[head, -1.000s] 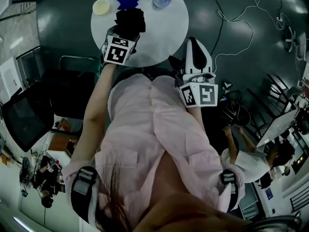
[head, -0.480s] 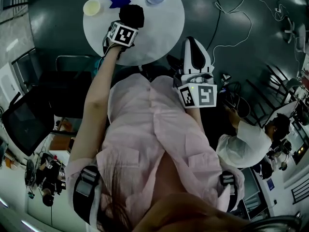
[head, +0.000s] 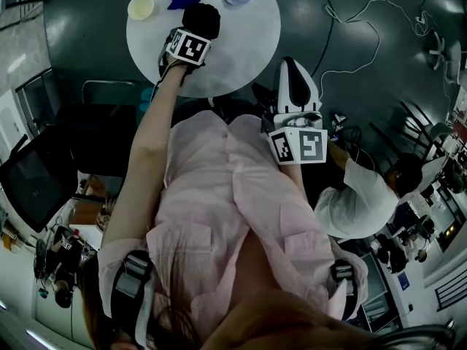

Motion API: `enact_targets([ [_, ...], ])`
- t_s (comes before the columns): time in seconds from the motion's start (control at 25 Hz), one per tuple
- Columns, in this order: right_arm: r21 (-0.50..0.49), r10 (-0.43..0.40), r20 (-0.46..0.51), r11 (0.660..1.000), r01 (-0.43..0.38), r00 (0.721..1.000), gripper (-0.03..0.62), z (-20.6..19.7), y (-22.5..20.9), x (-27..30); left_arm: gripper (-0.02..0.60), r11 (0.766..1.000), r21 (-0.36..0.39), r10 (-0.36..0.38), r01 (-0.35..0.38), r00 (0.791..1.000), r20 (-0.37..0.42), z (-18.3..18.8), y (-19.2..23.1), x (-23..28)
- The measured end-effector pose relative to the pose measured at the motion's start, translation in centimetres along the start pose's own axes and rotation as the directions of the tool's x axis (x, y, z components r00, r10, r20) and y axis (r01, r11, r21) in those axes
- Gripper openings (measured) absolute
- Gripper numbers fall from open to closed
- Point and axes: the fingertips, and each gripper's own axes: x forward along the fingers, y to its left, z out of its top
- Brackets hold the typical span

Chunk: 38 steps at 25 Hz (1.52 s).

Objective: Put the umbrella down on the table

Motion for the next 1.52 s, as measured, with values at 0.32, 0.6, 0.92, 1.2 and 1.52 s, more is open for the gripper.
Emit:
enact_targets([
  [0.32,-0.010,0.025,0.015,1.000,-0.025,1.000,0.034,0.2,0.3,0.0,0.353,1.000,0.004,0.002,-0.003,0.991,0.132,1.0,0.1,-4.2],
  [0.6,-0.018,0.050,0.036,0.999,-0.049,0.998,0.034,0.7,0.5,-0.4,0.178,0.993,-0.075,0.113,-0.090,0.903,0.415,4.4,-0.2,-14.0],
  [0.92,-0.030,0.089,0.071,0.996,-0.087,0.994,0.034,1.5,1.1,-0.2,0.018,0.990,-0.059,0.136,-0.131,0.729,0.671,9.4,-2.7,-24.3],
  [1.2,-0.044,0.111,0.102,0.993,-0.107,0.989,0.034,2.2,1.2,-0.6,0.018,0.964,-0.093,0.197,-0.248,0.437,0.878,9.3,-5.8,-37.4],
  [1.52,-0.080,0.180,0.117,0.982,-0.171,0.977,0.034,2.9,2.7,-0.4,0.018,0.932,-0.224,0.311,-0.283,0.312,0.898,3.6,-5.4,-41.6],
])
